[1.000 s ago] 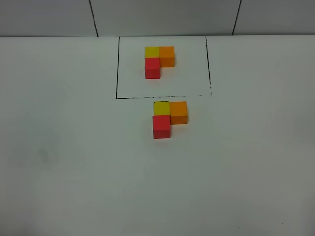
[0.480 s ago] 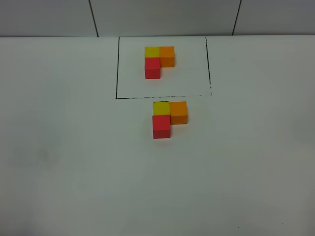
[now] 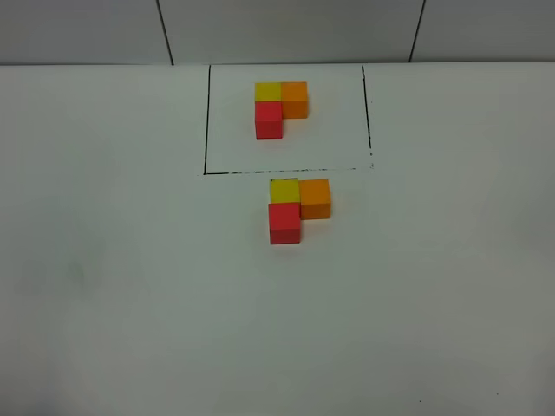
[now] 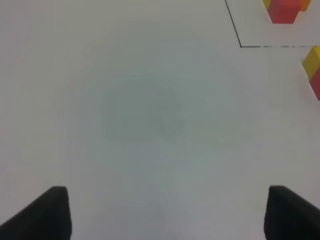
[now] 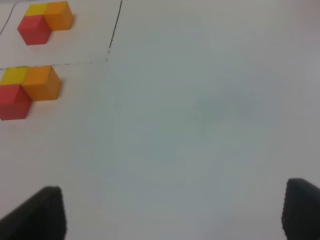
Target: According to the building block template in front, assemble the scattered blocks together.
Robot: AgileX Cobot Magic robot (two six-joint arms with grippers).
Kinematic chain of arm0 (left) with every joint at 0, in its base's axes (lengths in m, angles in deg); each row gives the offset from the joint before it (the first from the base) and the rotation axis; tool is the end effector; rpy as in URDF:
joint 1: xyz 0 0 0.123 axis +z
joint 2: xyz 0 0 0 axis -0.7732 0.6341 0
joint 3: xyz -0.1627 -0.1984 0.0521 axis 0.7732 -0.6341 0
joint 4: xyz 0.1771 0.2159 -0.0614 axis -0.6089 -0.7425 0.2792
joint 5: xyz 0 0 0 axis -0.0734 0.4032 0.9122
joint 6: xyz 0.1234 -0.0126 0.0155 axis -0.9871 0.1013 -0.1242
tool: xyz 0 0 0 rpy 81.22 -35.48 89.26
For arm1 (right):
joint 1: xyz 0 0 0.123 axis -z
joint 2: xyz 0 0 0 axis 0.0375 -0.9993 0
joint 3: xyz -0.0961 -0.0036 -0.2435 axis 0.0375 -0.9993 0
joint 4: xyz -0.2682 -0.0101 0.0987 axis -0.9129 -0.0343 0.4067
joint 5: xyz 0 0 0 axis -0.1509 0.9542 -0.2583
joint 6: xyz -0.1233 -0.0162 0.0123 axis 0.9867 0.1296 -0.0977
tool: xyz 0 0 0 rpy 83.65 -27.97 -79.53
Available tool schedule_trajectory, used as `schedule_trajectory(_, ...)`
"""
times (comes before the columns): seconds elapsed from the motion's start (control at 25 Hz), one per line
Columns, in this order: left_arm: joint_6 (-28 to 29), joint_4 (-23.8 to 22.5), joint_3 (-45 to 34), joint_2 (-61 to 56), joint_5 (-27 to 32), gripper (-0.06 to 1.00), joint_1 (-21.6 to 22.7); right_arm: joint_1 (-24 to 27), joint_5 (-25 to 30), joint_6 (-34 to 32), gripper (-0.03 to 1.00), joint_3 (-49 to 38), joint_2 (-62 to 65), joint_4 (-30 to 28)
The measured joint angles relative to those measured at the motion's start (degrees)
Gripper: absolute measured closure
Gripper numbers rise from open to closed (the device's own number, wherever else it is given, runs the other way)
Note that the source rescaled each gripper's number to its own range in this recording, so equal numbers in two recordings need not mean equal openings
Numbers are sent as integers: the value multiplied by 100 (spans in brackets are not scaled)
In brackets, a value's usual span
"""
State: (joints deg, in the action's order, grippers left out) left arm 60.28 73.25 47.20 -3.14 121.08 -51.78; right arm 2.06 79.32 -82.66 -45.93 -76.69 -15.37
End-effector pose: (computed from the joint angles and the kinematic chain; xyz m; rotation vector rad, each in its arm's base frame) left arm 0.0783 -0.0044 0.2812 -0.0018 2.0312 -0.0570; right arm 0.0802 0.0021 0.2769 0.0998 2.0378 0.0857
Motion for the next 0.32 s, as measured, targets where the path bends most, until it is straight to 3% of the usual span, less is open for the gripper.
schedule_trajectory(0.32, 0, 0, 0, 0, 0, 29, 0, 0, 0, 0, 20, 0, 0, 1)
